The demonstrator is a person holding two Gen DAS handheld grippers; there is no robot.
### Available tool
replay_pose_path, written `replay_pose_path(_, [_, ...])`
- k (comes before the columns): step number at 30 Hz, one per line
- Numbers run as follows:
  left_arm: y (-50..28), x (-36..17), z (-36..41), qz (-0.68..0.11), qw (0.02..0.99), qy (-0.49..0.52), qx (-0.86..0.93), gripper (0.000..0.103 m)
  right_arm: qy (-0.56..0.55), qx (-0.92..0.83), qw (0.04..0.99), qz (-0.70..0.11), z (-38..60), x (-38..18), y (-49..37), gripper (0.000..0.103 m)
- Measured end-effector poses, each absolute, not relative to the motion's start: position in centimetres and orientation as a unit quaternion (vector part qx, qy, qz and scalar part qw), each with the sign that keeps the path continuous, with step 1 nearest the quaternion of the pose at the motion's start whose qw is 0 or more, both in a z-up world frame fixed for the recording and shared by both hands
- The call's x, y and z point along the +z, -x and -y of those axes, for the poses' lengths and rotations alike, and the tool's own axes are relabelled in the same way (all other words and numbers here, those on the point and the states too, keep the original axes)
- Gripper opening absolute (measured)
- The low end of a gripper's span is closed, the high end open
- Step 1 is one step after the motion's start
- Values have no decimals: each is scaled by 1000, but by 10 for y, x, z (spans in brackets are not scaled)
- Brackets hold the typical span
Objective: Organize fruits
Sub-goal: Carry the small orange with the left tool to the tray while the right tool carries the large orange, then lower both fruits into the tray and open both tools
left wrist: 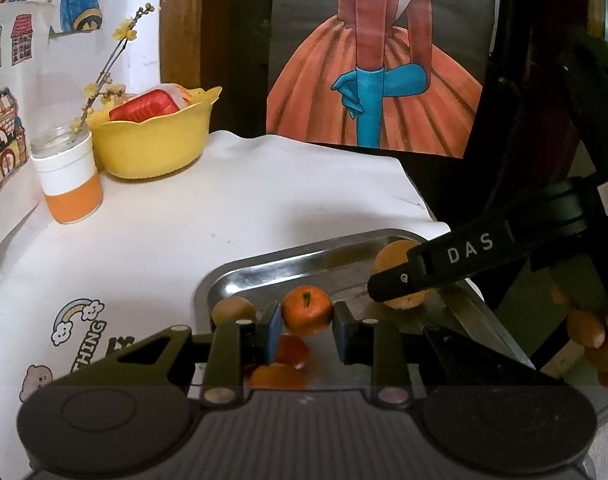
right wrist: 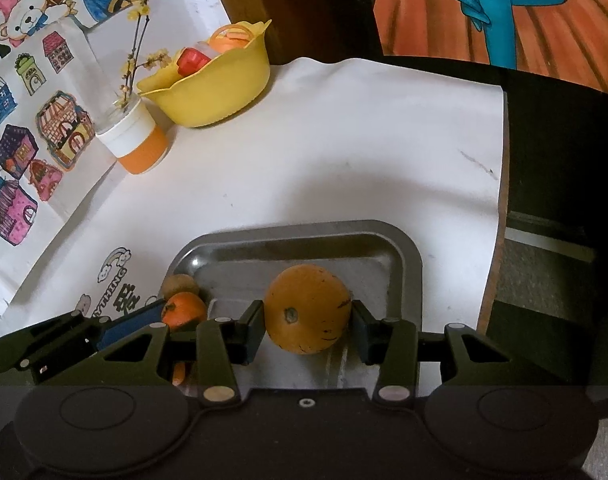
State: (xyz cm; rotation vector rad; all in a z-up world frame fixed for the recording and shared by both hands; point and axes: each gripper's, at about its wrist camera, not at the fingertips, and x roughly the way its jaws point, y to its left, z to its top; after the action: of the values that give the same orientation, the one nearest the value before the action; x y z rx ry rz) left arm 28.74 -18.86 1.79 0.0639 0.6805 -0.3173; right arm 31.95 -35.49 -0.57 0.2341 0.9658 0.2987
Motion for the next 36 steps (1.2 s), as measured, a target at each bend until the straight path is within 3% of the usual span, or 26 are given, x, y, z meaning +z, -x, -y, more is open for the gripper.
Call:
replay_pose_path(16, [-306, 15, 183, -358, 922, -27, -146, 30, -103, 151, 868, -462, 361, -5, -307, 47])
replay_pose_path(36, [-324, 9, 182, -390, 908, -8, -150, 30, -7, 181, 883, -434, 337, -3, -278, 47])
